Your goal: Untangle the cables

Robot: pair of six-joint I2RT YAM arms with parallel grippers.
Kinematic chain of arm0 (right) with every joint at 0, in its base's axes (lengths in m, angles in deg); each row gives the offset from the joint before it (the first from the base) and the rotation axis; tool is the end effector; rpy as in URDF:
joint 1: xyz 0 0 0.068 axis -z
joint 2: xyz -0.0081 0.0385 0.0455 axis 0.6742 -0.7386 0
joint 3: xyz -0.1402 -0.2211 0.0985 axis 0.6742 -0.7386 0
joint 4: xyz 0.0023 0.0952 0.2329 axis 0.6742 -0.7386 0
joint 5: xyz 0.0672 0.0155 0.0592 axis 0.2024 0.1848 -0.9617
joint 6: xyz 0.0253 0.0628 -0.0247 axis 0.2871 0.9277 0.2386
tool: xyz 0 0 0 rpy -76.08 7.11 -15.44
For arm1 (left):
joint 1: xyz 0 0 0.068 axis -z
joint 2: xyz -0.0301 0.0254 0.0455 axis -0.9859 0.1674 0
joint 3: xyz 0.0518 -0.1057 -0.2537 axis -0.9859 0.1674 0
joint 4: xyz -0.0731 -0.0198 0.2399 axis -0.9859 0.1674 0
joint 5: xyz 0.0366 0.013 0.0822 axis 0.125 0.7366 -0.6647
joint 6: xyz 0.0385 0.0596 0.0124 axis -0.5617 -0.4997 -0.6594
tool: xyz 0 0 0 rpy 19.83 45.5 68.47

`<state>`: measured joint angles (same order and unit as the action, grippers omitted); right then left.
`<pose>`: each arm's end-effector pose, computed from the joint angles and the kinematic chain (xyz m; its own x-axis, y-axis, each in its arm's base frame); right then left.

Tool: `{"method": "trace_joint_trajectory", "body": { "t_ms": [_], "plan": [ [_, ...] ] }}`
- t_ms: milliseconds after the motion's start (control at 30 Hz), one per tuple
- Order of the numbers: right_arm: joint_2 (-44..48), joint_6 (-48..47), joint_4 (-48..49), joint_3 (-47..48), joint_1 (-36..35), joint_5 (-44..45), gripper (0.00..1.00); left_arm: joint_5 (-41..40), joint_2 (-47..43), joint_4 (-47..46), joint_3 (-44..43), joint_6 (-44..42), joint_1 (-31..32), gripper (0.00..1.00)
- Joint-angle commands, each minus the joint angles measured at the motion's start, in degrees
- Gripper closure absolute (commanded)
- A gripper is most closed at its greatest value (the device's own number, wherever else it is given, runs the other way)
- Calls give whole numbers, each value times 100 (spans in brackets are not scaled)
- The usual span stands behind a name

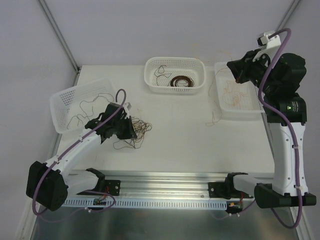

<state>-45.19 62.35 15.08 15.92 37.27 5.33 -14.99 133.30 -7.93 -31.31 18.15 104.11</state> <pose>0.2085 0.0432 0.5369 0.1335 -0.1841 -0.9738 -0.4705 0.8530 -0.2258 0.2091 -0.1067 0.2437 -0.8293 -0.1278 -0.5440 0.1724 0.8675 -0.4666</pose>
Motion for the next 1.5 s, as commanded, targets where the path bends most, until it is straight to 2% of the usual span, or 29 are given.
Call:
{"method": "trace_joint_trajectory", "body": {
  "t_ms": [0,167,267,300,400,433,567,667,767,1000,1033,1067,1133,1167,1267,1367,1467],
  "plan": [
    [-291,-635,434,574,134,810,99,206,13,-292,190,309,349,100],
    [-820,-1022,1038,1041,336,1523,99,-5,-22,-503,252,319,789,94],
    [-1189,-1137,1321,1234,468,1840,99,-40,-66,-538,269,240,824,80],
    [-1303,-1154,1383,1296,495,1962,99,-127,-110,-538,269,222,824,69],
    [-1707,-1181,1541,1445,688,2157,99,-382,-338,-538,383,240,833,51],
    [-1778,-1164,1611,1446,732,2166,99,-444,-408,-530,462,266,825,40],
    [-2313,-1155,1708,1402,1004,2350,99,-708,-812,-530,629,336,824,21],
    [-2622,-1085,1700,1358,1215,2368,99,-954,-988,-538,718,354,833,11],
    [-3035,-848,1682,1226,1391,2368,99,-1086,-1033,-530,762,380,825,7],
    [-4019,-347,1191,1032,1471,2816,99,-998,-980,-530,796,512,825,7],
    [-4229,-268,929,1067,1471,2842,95,-998,-1006,-530,814,521,824,7],
    [-4327,-189,770,1207,1479,2860,75,-1007,-1033,-530,823,547,824,7],
    [-4424,48,384,1305,1479,2869,60,-998,-1094,-530,893,591,824,7],
    [-4381,128,329,1296,1471,2869,45,-990,-1147,-530,911,644,833,7],
    [-4074,462,110,1182,1462,2913,21,-990,-1182,-530,981,732,833,8],
    [-3749,708,-373,1217,1392,2773,10,-981,-1165,-538,1017,802,833,9],
    [-3450,954,-804,1007,1225,2597,6,-990,-1086,-538,981,811,825,9]
  ]
}}
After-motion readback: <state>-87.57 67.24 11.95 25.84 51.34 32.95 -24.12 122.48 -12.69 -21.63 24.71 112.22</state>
